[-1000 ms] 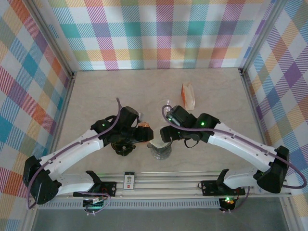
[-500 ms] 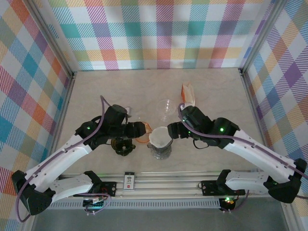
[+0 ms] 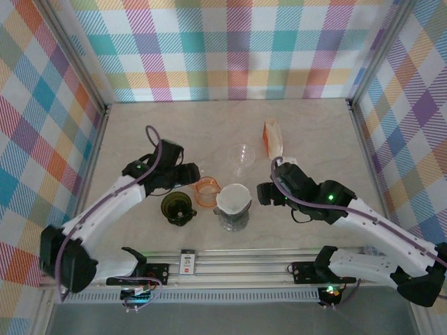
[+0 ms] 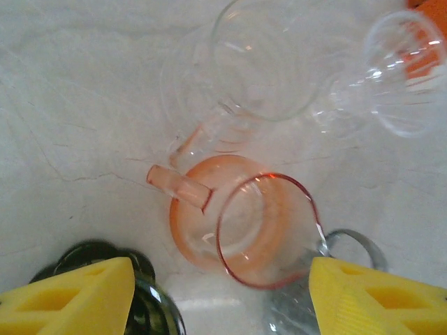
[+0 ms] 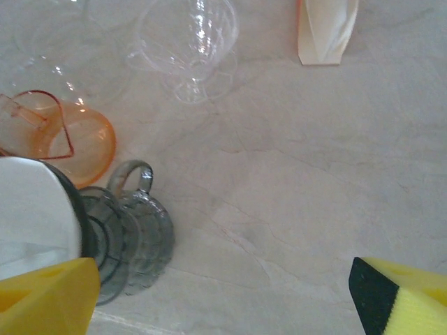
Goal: Place the coffee filter in the dripper
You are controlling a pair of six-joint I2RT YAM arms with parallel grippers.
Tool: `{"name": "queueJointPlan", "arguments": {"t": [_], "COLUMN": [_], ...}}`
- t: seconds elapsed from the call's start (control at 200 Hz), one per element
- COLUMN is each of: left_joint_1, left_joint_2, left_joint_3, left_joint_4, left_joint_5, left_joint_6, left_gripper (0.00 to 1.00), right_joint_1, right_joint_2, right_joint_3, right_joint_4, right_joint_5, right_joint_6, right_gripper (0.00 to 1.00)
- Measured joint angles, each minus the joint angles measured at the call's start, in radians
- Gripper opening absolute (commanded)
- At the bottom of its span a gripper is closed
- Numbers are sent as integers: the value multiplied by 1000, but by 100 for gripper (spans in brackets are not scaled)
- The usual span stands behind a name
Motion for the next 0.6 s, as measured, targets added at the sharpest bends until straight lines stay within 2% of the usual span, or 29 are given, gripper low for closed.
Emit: {"name": "queueJointPlan", "arguments": {"t": [0.05, 0.09, 0.12, 0.305, 0.6], "left_joint_1": [9, 11, 12, 13, 17], "left_joint_2": [58, 97, 126, 208, 290], "left_joint_3": [0, 0, 1, 36, 146], "left_joint_4": [20, 34, 45, 72, 78], "left_joint_5": [15, 24, 31, 69, -24], "left_joint_6": [19, 32, 42, 71, 147], "left_gripper": [59, 52, 50, 50, 55], "right_joint_1": [-13, -21, -25, -36, -49], "right_joint_2": [-22, -35, -43, -64, -76], "right_joint_3": [-14, -19, -22, -47, -100], "right_joint_4": [-1, 0, 0, 2, 10], "right_joint_5": [-9, -16, -21, -41, -81], "right_joint_6": [0, 0, 0, 0, -3], "right_gripper": [93, 93, 93, 93, 93]}}
